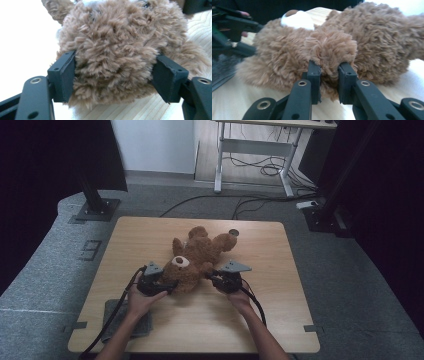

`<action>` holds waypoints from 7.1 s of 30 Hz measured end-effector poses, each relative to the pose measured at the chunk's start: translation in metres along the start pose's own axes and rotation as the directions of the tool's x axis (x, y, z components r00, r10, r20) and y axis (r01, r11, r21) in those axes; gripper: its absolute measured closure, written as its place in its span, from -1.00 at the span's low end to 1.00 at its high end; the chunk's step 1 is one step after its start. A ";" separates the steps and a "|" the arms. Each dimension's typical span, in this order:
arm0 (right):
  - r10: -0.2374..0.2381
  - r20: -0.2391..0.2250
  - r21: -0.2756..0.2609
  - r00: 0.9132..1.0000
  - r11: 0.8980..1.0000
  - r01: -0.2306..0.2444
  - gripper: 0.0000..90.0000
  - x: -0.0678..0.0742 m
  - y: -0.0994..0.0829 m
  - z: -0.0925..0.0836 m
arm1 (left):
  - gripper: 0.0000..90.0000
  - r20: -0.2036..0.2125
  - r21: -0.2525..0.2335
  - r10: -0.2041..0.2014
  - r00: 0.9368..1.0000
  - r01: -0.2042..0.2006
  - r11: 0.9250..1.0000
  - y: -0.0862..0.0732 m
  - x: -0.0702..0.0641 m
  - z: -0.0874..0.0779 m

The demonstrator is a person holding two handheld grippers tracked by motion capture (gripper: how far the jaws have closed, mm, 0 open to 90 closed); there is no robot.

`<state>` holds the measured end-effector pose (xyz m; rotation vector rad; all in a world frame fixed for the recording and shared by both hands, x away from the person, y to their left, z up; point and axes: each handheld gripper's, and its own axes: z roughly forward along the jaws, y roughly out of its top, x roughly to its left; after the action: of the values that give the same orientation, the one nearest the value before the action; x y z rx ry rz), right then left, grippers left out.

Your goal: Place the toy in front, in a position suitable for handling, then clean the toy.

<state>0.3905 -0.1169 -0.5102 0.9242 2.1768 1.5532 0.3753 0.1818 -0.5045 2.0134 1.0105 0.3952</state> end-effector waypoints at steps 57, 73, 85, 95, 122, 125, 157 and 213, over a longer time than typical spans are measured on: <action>0.237 0.193 0.012 0.952 0.970 -0.243 -0.29 -0.106 0.008 -0.038 | -0.15 0.005 0.017 -0.008 1.000 0.008 1.000 0.010 -0.003 0.003; 0.172 0.146 0.008 0.974 0.985 -0.175 0.41 -0.079 -0.008 -0.056 | 0.38 0.016 0.042 0.008 1.000 -0.008 0.999 0.005 -0.004 0.001; 0.110 0.091 -0.014 0.990 0.994 -0.109 0.42 -0.036 -0.032 -0.096 | 0.42 0.056 0.025 0.016 0.998 -0.018 1.000 -0.010 -0.005 -0.012; 0.120 0.076 -0.046 0.990 0.992 -0.117 0.42 -0.021 -0.053 -0.119 | 0.44 0.086 0.018 0.032 0.996 -0.034 0.999 -0.014 -0.016 -0.013; 0.124 0.181 -0.113 0.976 0.988 -0.104 -0.23 -0.026 -0.029 -0.134 | 0.37 0.112 0.001 0.035 0.993 -0.035 0.999 -0.017 -0.016 -0.013; 0.125 0.179 -0.130 0.976 0.986 -0.102 -0.24 -0.027 -0.016 -0.134 | 0.37 0.110 0.001 0.038 0.993 -0.038 0.999 -0.017 -0.017 -0.014; 0.089 0.065 0.013 0.994 0.996 -0.090 0.35 -0.017 -0.029 -0.081 | -0.44 0.061 0.014 0.022 0.998 -0.023 1.000 -0.030 -0.005 -0.055; 0.172 0.031 -0.090 0.985 0.982 -0.169 -0.19 -0.028 -0.048 -0.106 | 0.72 0.015 -0.018 -0.044 0.999 0.044 0.999 -0.079 0.009 -0.091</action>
<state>0.3332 -0.2218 -0.5195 1.1283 2.0325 1.6782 0.2869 0.2639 -0.5119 1.9714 1.0366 0.3641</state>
